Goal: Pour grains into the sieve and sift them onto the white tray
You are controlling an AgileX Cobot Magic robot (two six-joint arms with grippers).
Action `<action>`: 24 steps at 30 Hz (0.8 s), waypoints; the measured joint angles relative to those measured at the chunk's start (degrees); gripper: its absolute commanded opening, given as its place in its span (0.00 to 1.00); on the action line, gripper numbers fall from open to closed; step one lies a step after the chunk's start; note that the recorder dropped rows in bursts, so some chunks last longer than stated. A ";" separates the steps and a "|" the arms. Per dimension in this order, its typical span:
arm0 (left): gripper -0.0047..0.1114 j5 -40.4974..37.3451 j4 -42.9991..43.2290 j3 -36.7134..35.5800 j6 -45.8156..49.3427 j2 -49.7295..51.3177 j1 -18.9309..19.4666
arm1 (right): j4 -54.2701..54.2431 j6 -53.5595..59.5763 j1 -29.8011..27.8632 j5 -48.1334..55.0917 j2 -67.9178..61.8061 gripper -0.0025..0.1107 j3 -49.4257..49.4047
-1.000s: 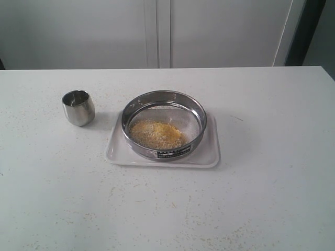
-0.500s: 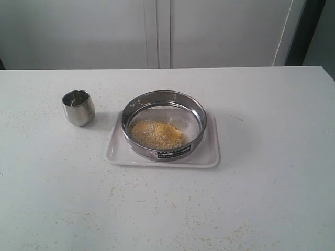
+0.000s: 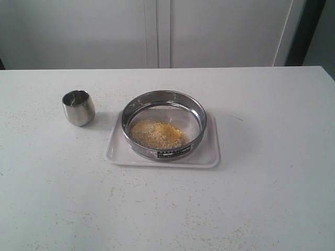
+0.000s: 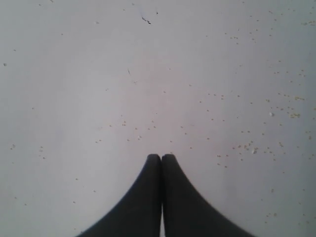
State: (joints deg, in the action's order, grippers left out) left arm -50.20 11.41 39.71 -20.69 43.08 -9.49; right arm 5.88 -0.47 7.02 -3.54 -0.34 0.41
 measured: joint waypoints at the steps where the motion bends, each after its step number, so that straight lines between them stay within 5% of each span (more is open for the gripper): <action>1: 0.04 0.00 0.00 0.00 0.00 0.00 0.00 | 0.00 0.11 0.00 0.00 0.00 0.02 0.00; 24: 0.04 0.00 0.00 0.00 0.00 0.00 0.00 | 0.00 -1.04 0.00 6.02 -2.99 0.02 4.04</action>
State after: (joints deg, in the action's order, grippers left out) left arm -50.20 11.41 39.71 -20.69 43.08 -9.49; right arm 5.88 -1.51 7.02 2.48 -3.33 4.45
